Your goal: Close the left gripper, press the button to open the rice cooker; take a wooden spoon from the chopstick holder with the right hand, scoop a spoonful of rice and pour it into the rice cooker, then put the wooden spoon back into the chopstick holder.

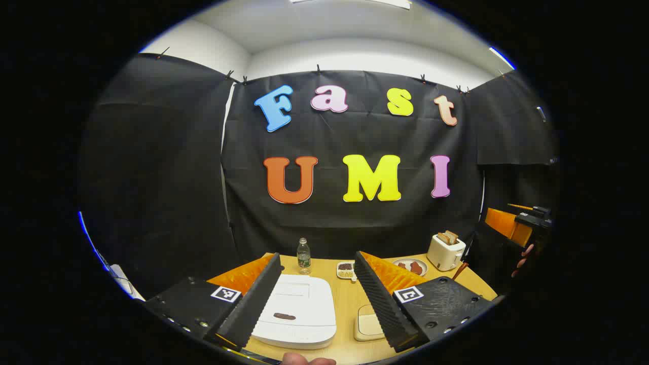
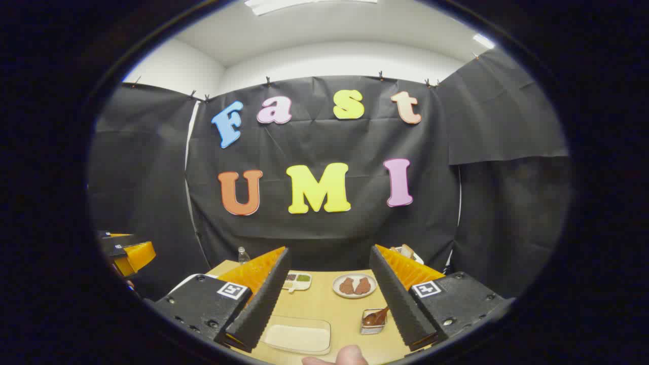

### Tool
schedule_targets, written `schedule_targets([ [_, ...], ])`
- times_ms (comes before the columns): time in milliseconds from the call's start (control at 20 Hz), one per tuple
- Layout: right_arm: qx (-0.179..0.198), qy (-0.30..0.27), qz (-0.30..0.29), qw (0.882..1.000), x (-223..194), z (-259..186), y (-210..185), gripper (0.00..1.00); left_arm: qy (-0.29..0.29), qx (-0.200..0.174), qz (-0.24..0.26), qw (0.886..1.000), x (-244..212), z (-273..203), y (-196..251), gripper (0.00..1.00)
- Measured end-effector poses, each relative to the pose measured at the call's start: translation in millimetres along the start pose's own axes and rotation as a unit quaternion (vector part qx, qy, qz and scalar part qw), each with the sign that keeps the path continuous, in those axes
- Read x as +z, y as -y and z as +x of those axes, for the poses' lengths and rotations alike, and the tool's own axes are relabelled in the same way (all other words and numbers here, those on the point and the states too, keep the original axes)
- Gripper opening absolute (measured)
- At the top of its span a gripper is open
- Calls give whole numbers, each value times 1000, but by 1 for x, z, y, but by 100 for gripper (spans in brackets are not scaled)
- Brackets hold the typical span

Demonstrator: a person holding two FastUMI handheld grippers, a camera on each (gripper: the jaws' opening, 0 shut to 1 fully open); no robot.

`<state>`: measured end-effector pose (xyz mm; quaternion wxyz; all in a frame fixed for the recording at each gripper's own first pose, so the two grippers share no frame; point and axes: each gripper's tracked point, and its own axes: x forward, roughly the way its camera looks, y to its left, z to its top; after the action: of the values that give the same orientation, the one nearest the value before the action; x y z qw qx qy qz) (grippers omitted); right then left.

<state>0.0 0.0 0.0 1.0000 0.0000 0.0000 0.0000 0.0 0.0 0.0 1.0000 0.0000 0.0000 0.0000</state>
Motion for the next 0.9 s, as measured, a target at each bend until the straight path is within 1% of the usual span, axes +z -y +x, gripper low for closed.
schedule_targets([
  [100,-5,2,7,1000,2,-1,5,100,-4,-4,-1,1000,-2,1,1,94],
  [150,-9,1,9,1000,0,0,6,96,-6,-3,-1,1000,-3,1,-1,94],
  [200,-11,-2,12,1000,-2,1,8,100,-8,-1,-2,1000,-3,0,-3,95],
  [250,-11,-5,15,1000,-4,2,8,96,-7,1,-2,1000,-2,0,-4,94],
  [300,-10,-7,15,1000,-6,2,8,96,-7,-2,-1,1000,-2,-1,-3,94],
  [350,-9,-7,14,1000,-6,2,8,100,-8,-3,-1,1000,-2,-3,-2,95],
  [600,-5,-4,5,1000,-7,2,8,100,-8,1,7,1000,-4,-4,-6,94],
  [650,-5,-5,6,1000,-7,4,8,96,-8,3,6,1000,-4,-4,-7,94],
  [700,-4,-8,7,1000,-9,5,7,100,-8,4,6,1000,-4,-3,-7,94],
  [750,-1,-12,6,1000,-11,5,6,96,-9,4,7,1000,-5,-3,-7,94],
  [800,-1,-13,6,1000,-11,5,6,100,-9,3,8,1000,-5,-3,-6,94],
  [900,0,-12,3,1000,-10,7,7,100,-10,3,10,1000,-6,-3,-8,95],
])
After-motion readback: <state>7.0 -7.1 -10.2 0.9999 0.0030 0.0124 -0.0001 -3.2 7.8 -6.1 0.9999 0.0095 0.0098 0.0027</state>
